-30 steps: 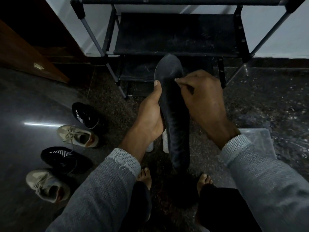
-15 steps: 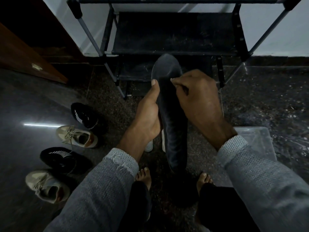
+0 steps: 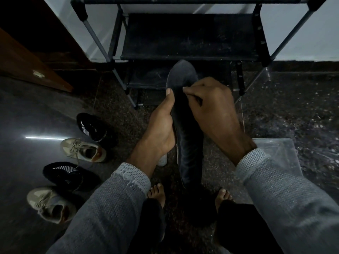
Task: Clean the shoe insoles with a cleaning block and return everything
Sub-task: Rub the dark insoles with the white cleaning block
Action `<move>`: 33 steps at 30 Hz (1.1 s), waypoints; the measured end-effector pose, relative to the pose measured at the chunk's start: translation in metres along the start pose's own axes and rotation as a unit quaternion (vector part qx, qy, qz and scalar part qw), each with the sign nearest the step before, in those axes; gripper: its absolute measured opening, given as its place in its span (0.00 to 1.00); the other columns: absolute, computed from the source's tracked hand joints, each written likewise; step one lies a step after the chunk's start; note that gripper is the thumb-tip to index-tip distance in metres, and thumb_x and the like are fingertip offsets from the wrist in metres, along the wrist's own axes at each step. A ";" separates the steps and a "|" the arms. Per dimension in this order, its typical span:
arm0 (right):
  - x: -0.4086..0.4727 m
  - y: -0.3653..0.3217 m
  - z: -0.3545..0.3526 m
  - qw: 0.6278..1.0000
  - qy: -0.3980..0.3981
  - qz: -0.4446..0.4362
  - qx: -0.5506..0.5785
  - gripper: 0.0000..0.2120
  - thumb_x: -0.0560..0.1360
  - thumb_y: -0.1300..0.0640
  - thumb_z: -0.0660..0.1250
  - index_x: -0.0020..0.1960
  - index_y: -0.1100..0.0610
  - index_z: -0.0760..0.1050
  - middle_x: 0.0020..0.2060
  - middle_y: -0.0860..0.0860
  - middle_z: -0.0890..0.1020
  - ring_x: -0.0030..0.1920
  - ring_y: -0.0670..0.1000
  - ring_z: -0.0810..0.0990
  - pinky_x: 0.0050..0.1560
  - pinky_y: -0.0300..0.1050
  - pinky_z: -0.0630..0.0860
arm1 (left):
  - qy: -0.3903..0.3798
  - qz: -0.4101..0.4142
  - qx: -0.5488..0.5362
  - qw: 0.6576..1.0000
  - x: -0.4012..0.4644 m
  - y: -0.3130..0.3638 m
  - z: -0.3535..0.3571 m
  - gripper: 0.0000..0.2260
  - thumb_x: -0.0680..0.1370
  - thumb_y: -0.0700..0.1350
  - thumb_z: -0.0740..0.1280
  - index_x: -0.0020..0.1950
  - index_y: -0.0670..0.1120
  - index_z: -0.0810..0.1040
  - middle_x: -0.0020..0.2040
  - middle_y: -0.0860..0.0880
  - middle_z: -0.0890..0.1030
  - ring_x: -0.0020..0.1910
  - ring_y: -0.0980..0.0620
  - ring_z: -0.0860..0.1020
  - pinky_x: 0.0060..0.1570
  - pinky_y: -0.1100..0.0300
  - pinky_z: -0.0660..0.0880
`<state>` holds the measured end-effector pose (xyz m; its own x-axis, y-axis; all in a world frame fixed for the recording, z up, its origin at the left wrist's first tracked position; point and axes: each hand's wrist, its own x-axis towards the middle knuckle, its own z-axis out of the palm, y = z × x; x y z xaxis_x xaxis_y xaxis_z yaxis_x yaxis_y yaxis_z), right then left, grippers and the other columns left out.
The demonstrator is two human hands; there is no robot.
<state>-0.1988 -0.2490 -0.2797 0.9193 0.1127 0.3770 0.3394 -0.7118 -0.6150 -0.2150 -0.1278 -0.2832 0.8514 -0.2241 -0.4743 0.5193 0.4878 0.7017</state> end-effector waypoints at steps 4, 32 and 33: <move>-0.003 -0.006 0.004 0.999 -0.029 -0.022 0.010 0.09 0.74 0.65 0.67 0.52 0.61 0.83 0.46 0.57 0.82 0.47 0.55 0.81 0.49 0.52 0.80 | 0.008 0.000 -0.011 1.000 0.002 0.000 -0.003 0.21 0.83 0.56 0.52 0.63 0.45 0.77 0.59 0.43 0.82 0.58 0.48 0.81 0.53 0.56 0.80; 0.005 0.001 0.003 0.999 -0.027 -0.026 0.001 0.10 0.74 0.65 0.66 0.52 0.61 0.83 0.47 0.56 0.82 0.49 0.55 0.80 0.50 0.49 0.79 | 0.023 -0.010 0.030 0.999 0.000 -0.003 0.000 0.22 0.84 0.54 0.51 0.69 0.43 0.73 0.63 0.41 0.79 0.62 0.45 0.78 0.60 0.53 0.77; 0.005 0.003 0.000 1.000 -0.024 -0.006 0.018 0.09 0.74 0.65 0.67 0.52 0.60 0.83 0.47 0.55 0.82 0.49 0.52 0.80 0.51 0.46 0.78 | 0.025 -0.010 0.032 0.999 0.000 -0.002 -0.001 0.22 0.84 0.55 0.52 0.68 0.43 0.74 0.62 0.41 0.80 0.61 0.46 0.79 0.60 0.53 0.76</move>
<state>-0.1934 -0.2506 -0.2802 0.9235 0.1546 0.3511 0.3562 -0.6852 -0.6353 -0.2156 -0.1281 -0.2848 0.8370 -0.1905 -0.5129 0.5409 0.4291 0.7234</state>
